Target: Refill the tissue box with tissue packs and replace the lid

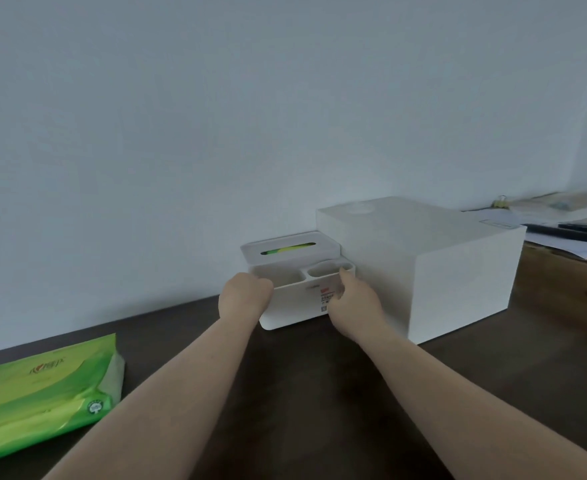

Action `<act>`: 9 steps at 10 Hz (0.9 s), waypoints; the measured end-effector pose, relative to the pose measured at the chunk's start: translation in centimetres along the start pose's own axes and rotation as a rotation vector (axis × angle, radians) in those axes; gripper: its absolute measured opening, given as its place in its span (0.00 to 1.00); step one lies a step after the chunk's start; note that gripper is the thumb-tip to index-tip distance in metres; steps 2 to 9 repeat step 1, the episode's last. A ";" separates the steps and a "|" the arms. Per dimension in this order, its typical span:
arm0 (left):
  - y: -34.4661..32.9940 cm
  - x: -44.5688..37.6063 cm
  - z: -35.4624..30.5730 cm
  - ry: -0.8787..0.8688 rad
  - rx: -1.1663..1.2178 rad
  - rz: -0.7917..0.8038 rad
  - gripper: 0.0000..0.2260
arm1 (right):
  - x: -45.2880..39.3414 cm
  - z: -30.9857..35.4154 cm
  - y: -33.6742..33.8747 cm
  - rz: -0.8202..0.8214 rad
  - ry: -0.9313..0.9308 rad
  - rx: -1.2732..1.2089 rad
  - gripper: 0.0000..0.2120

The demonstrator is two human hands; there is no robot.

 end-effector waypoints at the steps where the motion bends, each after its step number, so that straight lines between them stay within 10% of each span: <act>1: 0.7 0.4 0.6 -0.004 0.025 -0.032 0.21 | 2.0 0.2 4.0 -0.111 -0.012 -0.272 0.15; 9: 0.7 0.4 0.6 -0.004 0.025 -0.032 0.21 | 2.0 0.2 4.0 -0.111 -0.012 -0.272 0.15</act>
Point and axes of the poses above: each hand's wrist, its own x-axis away from the middle knuckle, its own y-axis out of the back of the hand, z = x × y, the point moved 8 cm from there along -x, towards the middle knuckle, and after that the axes turned 12 degrees about -z, right-handed, at the moved point
